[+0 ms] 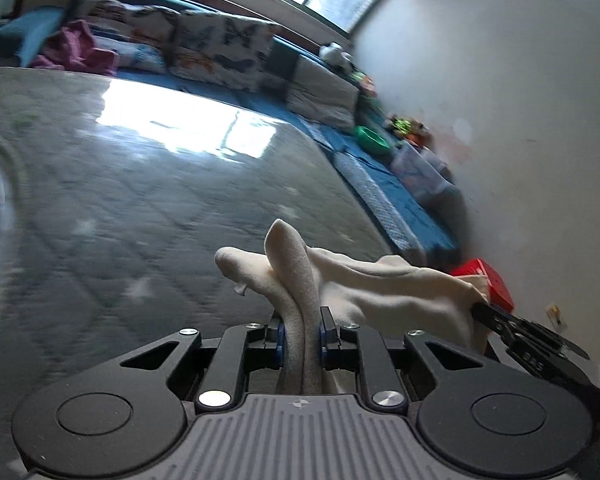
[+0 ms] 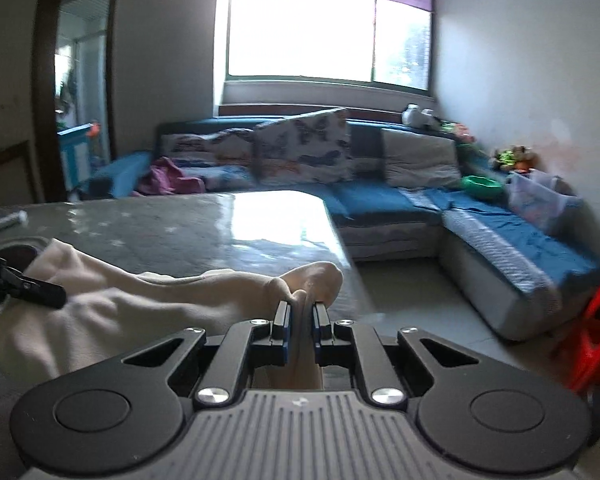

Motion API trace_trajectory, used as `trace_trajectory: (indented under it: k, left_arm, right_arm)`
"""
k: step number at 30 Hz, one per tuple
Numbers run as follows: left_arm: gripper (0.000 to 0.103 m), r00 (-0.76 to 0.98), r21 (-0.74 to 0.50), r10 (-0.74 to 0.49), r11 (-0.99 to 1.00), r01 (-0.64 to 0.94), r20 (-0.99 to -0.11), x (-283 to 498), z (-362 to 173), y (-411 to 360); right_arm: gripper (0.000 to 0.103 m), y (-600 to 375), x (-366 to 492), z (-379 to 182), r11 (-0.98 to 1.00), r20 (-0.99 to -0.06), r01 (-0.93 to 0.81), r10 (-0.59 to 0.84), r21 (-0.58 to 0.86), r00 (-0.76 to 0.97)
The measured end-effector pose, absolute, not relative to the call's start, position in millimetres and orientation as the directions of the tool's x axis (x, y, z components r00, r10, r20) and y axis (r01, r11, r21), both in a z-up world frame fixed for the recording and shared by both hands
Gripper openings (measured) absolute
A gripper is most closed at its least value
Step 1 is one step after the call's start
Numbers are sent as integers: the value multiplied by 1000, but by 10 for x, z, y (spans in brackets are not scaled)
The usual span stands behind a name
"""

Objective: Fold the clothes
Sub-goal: 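Lower the sweatshirt bundle onto the mattress with both grippers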

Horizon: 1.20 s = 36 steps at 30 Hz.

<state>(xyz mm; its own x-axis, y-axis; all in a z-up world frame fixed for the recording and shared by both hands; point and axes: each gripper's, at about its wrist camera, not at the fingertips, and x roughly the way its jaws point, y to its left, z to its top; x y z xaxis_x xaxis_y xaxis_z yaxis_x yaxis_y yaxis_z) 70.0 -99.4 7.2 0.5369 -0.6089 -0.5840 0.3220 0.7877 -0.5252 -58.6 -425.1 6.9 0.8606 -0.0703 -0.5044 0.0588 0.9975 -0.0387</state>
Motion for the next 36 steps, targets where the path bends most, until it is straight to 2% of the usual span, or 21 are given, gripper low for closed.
trace_trajectory:
  k: [5,10,20,36]
  left_arm:
    - [18,493,-485,-586,810,330,-643,757,-92,-1170]
    - [22,528,-425,-523,852,304,-670,765,-102,-1097]
    - [21,549,-387,-529,848,362,-647,855,32,-1355]
    - [22,498,-353,-534,839,415,-683,1152,-141,-1827]
  right_arm:
    - [10,-4418,-456,-133,993,-555,113,-117,-41,824]
    - [10,-4505,-440,-265,987,-555,155,-158,-53,817]
    - [11,-4300,-217,-370,998,-582,33,0,47,813]
    - [15,-4245,213,-625,997,-616,-7,53,78,786]
